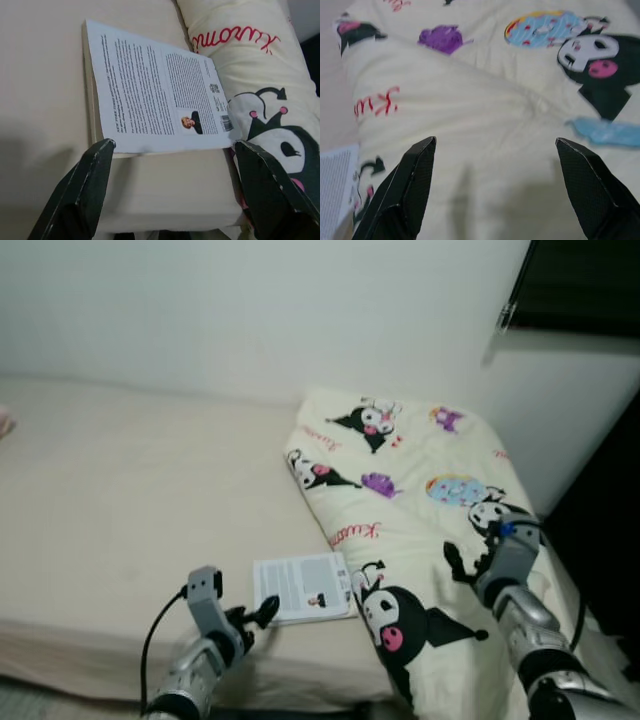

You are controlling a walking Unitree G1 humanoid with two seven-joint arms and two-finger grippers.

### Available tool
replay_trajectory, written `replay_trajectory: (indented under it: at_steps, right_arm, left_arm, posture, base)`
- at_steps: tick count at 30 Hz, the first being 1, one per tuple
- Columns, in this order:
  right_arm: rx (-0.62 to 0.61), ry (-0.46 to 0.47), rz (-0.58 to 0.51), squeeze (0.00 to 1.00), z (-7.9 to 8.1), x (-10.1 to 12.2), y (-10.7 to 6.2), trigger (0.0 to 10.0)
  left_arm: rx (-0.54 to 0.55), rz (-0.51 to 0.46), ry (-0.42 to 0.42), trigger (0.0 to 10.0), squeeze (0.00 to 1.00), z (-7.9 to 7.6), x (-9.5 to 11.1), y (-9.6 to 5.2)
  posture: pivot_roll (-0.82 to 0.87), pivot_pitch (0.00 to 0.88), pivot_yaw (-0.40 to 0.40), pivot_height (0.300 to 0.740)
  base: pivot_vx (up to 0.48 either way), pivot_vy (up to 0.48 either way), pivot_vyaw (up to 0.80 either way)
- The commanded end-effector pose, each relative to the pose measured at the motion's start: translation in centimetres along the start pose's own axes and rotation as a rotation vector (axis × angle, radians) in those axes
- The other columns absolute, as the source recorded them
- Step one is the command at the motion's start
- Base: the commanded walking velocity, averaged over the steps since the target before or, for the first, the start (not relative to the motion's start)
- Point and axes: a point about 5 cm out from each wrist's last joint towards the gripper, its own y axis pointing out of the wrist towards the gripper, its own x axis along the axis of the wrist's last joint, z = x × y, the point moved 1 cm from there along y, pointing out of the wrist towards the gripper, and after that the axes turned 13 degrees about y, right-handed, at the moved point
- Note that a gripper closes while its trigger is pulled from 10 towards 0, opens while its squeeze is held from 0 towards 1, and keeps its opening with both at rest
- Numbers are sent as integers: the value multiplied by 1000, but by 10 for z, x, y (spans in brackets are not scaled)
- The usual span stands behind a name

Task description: Clean up the room

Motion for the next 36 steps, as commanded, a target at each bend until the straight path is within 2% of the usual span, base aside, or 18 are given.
replay_trajectory:
  at_steps: [1,4,8,11,13,15,18,20,24,25,27,28,30,31,36]
  right_arm:
    - [10,3,-13,0,1,1,0,10000]
    - [12,3,-15,0,1,1,0,10000]
    - [10,-6,5,0,2,-4,-1,10000]
    - [5,-6,6,0,2,-6,-1,10000]
    - [7,-1,1,0,3,-6,-1,10000]
    - [9,0,-1,0,4,-7,-2,10000]
    - [20,-5,-4,0,5,-10,-4,10000]
    - [22,-12,-8,0,5,-11,-4,10000]
    - [35,-15,-37,0,5,-11,-9,10000]
    - [35,-15,-37,0,5,-11,-9,10000]
    - [52,-24,-69,0,7,-7,-14,10000]
    - [58,-29,-81,0,7,-5,-17,10000]
    - [69,-34,-109,0,9,0,-27,10000]
    - [69,-34,-109,0,9,0,-27,10000]
    - [105,-57,-151,0,17,13,-39,10000]
  left_arm:
    - [-34,-33,9,10000,0,-9,10,7]
    - [-35,-47,21,10000,0,-10,14,8]
    - [-31,-131,45,10000,0,-13,40,16]
    - [-16,-132,69,10000,0,-12,44,18]
    - [32,-113,133,10000,0,-8,46,18]
    - [65,-110,142,10000,0,-4,48,18]
    - [187,-97,169,10000,0,11,56,16]
    - [229,-87,189,10000,0,17,58,15]
    - [292,-78,220,10000,0,26,59,10]
    - [292,-78,220,10000,0,26,59,10]
    - [281,-83,207,10000,0,25,62,11]
    - [273,-86,201,10000,0,24,63,12]
    - [245,-111,143,10000,0,24,71,14]
    - [245,-111,143,10000,0,24,71,14]
    - [142,-195,18,10000,0,15,101,23]
  posture:
    - [-75,0,-52,587]
    - [-79,0,-49,587]
    - [-76,0,-45,582]
    - [-80,0,-40,572]
    - [-81,0,-37,562]
    - [-81,4,-35,557]
    - [-81,33,-27,542]
    - [-81,38,-26,537]
    - [-88,111,-8,522]
    - [-88,111,-8,522]
    - [-95,191,7,512]
    - [-95,191,7,507]
    - [-94,276,9,497]
    - [-94,276,9,497]
    - [-101,340,14,473]
  base:
    - [0,0,0]
    - [0,0,0]
    - [0,0,0]
    - [0,0,0]
    - [0,0,0]
    - [0,0,0]
    - [0,0,0]
    - [0,0,0]
    - [0,0,0]
    - [0,0,0]
    - [0,0,0]
    - [0,0,0]
    - [0,0,0]
    - [0,0,0]
    - [0,0,0]
